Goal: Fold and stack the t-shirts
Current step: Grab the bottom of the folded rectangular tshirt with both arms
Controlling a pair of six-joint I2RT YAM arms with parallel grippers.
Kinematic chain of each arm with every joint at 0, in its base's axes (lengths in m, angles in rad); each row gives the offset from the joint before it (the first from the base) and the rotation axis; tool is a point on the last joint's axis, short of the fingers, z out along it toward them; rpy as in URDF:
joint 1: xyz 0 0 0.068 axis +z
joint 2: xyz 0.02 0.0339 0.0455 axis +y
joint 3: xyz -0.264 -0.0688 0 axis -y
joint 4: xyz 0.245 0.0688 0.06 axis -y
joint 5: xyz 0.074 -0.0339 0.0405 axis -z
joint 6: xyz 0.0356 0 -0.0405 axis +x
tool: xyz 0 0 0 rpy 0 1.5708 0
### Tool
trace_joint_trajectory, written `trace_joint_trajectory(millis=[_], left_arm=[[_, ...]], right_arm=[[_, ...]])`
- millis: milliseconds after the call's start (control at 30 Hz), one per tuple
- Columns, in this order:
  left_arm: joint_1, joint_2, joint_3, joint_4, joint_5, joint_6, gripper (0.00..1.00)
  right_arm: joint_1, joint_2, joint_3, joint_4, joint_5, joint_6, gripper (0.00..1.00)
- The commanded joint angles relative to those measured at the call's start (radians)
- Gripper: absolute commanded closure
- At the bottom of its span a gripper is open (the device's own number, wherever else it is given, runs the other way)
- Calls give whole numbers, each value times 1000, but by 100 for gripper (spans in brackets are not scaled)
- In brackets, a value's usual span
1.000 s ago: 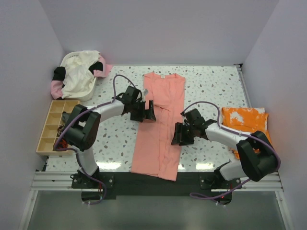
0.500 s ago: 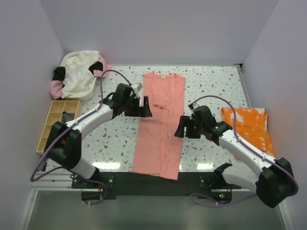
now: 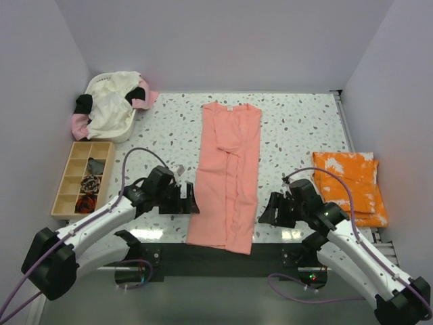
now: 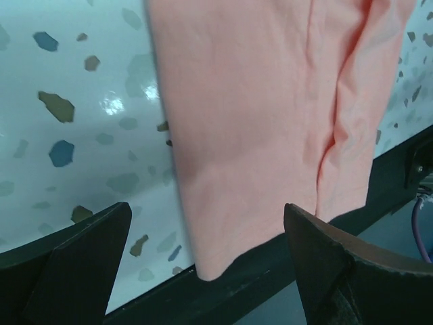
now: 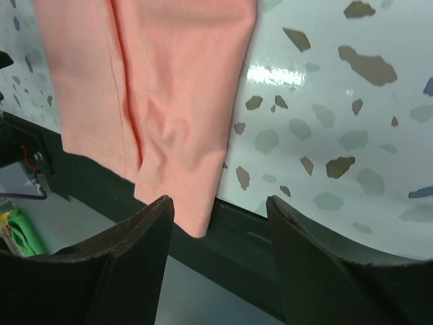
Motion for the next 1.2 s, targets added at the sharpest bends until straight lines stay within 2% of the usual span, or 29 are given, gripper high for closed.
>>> trace_joint_trajectory(millis=[0,233,467,600,733,833,1000,1067,1133,1167], left_arm=[[-67,-77,10,-81,-75,-130,0],[-68,-135,-119,-90,-5,-173,0],[-91,-106,-150,-37,37,-199,0],[-94,-76,-170,53,94,-218,0],[-108,-53,-160,69,120,-219,3],[-116,-47,-174,87,150,-227,16],[-121,-54,-182,75,158,-222,30],[-122,-60,-183,68,163,-222,41],[-122,-68,-185,63,166,-224,48],[-122,-68,-183,61,169,-222,56]], right_arm=[[4,-73,-40,-120,-54,48,39],[11,10,-92,-69,-126,13,42],[36,70,-107,51,-171,28,42],[63,156,-124,145,-200,34,42],[99,248,-116,229,-194,36,42],[139,326,-103,280,-195,37,43],[231,409,-87,355,-174,71,49],[252,415,-89,386,-168,100,56],[261,412,-93,412,-166,117,59],[275,409,-95,421,-168,130,60]])
